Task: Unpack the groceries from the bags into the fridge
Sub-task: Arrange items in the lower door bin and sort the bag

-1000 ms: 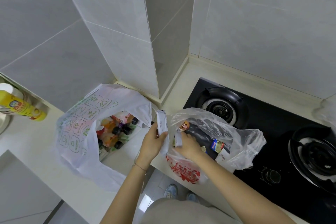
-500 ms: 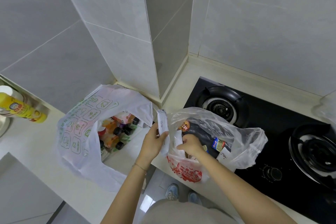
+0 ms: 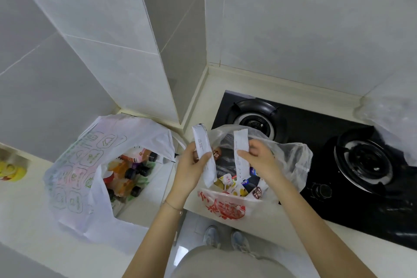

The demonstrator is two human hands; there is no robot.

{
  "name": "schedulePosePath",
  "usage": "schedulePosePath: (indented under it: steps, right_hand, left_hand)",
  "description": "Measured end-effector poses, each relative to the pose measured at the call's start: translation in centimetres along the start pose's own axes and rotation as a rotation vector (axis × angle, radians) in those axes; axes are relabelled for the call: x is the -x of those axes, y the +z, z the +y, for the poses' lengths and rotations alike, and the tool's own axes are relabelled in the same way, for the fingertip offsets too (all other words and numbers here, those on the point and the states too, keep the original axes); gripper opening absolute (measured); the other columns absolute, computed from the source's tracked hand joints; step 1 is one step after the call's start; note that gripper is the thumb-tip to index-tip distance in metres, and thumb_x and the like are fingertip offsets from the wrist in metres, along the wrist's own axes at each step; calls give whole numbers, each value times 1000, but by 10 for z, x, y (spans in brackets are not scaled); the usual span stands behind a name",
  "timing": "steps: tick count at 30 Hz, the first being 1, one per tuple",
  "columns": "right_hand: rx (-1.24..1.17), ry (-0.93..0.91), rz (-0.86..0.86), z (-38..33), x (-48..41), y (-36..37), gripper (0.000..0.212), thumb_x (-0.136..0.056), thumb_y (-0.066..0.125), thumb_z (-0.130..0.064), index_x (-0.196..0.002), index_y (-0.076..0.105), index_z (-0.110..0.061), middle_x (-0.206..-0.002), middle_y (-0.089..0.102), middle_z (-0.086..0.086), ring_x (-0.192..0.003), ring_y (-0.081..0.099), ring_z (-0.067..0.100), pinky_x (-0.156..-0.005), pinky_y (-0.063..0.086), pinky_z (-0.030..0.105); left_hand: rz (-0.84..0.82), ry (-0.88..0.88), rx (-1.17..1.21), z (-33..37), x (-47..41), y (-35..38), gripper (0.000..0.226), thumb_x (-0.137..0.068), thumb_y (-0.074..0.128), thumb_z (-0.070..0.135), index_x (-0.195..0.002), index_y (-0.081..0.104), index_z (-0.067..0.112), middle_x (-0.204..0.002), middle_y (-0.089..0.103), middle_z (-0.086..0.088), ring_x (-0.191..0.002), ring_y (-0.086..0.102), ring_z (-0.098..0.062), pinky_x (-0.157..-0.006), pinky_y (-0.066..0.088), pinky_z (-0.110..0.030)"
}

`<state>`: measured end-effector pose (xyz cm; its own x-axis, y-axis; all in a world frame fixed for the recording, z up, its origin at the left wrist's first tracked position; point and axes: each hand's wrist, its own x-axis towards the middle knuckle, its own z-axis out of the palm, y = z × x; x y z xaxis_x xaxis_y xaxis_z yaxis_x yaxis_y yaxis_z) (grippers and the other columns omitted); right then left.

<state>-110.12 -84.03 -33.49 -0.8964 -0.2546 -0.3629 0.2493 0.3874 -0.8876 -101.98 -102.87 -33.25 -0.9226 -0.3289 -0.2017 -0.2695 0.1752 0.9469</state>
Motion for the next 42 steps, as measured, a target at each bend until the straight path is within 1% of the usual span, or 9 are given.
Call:
schedulePosePath:
  steps: [5,8,10,13,15,18,28,33,42]
  right_hand:
    - [-135,-6,129,-18,21,-9,17,-90,65,-20,-107,62,-19,-96,67,-16,-89,65,0,-82,53,24]
    - [-218,-11,134,-23,33,-8,22,-94,60,-20,-115,58,-16,-99,67,-10,-86,70,13,-76,58,31]
    - [-232,-15,116,-26,41,-7,22,-97,55,-21,-117,54,-13,-102,65,-1,-81,70,12,-61,57,21]
    - [-218,-7,32,-29,47,-5,19,-100,48,-22,-118,50,-17,-99,59,-2,-65,63,-9,-51,45,5]
    - [-186,0,-55,-32,47,-4,21,-100,48,-22,-121,50,-25,-108,59,-7,-79,62,-10,-66,50,9]
    - [-142,16,-216,-43,43,0,32,-94,56,-15,-120,53,-34,-119,61,-9,-112,59,14,-98,49,41]
    - [-18,-213,-737,-67,68,13,28,-90,63,-4,-108,63,-25,-100,73,-11,-90,70,9,-69,54,19]
    - [14,-242,-932,-58,109,38,30,-88,66,-4,-111,63,-22,-112,70,-1,-101,69,21,-85,57,37]
    - [125,-280,-1416,-31,228,94,31,-87,67,-2,-111,65,-21,-111,71,1,-101,69,25,-89,55,43]
  left_hand:
    - [-107,12,82,13,-3,7,26,-94,58,5,-116,54,17,-107,64,8,-92,64,2,-76,53,-15]
    - [-187,9,81,18,-6,11,29,-96,55,4,-121,50,18,-109,62,9,-94,62,3,-77,52,-13]
    - [-212,20,87,22,-5,13,32,-97,52,4,-127,48,14,-111,62,7,-98,63,-4,-78,53,-15]
    - [-177,-5,168,30,6,11,30,-98,50,2,-125,42,13,-110,61,2,-86,67,3,-71,53,-14]
    - [-106,-28,231,30,18,4,30,-98,51,6,-124,42,19,-115,63,-3,-89,68,1,-75,54,-18]
    - [10,-38,304,29,38,-11,33,-99,52,12,-128,42,24,-121,68,-3,-106,67,-16,-88,56,-30]
    - [626,-68,510,33,155,8,35,-96,58,11,-130,50,17,-103,75,-2,-90,72,-24,-72,57,-28]
    - [869,-95,531,33,231,30,29,-96,58,10,-124,51,12,-102,75,-8,-89,72,-26,-70,56,-30]
    - [1337,-158,550,36,380,67,30,-95,58,8,-124,49,8,-100,76,-4,-81,73,-22,-63,54,-24]
